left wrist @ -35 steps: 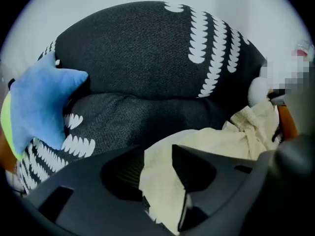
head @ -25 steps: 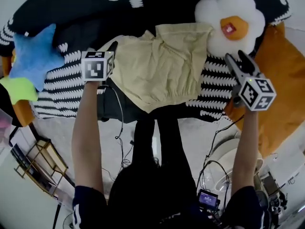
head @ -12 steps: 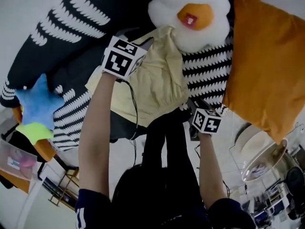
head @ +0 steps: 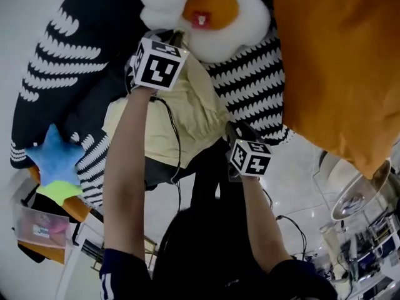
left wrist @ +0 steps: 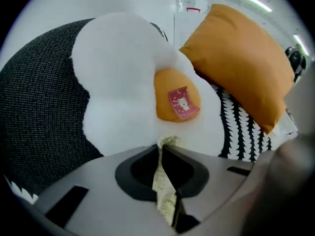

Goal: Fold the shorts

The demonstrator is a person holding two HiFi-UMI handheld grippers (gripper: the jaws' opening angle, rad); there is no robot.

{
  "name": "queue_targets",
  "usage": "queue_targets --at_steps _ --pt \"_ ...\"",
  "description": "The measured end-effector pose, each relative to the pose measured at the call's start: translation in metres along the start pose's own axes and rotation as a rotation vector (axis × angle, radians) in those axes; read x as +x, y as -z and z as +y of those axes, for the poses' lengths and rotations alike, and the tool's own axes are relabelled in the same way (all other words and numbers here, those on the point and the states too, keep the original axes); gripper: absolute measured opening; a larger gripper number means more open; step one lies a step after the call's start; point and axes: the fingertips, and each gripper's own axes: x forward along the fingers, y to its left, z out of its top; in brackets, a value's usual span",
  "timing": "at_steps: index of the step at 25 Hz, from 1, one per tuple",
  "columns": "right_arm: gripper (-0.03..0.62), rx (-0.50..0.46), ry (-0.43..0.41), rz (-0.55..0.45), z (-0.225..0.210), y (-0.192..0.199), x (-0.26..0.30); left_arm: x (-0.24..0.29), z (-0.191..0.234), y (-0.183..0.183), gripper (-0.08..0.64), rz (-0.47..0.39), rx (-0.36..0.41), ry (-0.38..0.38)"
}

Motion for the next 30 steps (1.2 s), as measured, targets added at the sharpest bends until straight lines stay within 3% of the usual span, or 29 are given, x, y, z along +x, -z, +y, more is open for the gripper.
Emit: queue_targets --at_steps 4,6,8,10,13,15,18,25,30 --pt "0.180 -0.024 0.014 0.077 0.013 0.026 0.017 -0.017 0.001 0.007 0.018 -0.024 -0.060 0.016" --pt "0.070 0.006 0.033 0.066 0.011 0.025 0.019 -0.028 0.002 0.009 0.015 -0.056 -0.111 0.038" --pt "0.048 0.044 -0.028 0.021 0.016 0.015 0.007 -0.043 0.007 0.008 0.014 -0.106 -0.169 0.061" --pt "0.047 0.039 -0.114 -0.017 0.017 0.007 -0.013 -0.064 0.008 0.002 0.012 -0.198 -0.254 0.099" --pt "0.044 0.008 -0.193 -0.064 0.000 0.000 -0.048 -0.102 0.011 -0.010 0.009 -0.412 -0.424 0.185" --pt "0.044 -0.003 -0.256 -0.093 -0.005 -0.003 -0.063 -0.117 0.022 -0.004 0.009 -0.478 -0.504 0.197" --pt "0.044 -0.043 -0.313 -0.125 -0.004 -0.008 -0.068 -0.110 0.031 0.004 0.009 -0.457 -0.506 0.198" --pt "0.046 -0.115 -0.201 -0.316 -0.005 -0.057 -0.088 -0.135 0.034 -0.056 0.009 -0.606 -0.418 0.200" --pt "0.049 -0.300 -0.188 -0.337 0.021 -0.061 -0.099 -0.153 0.048 -0.048 0.009 -0.609 -0.349 0.169"
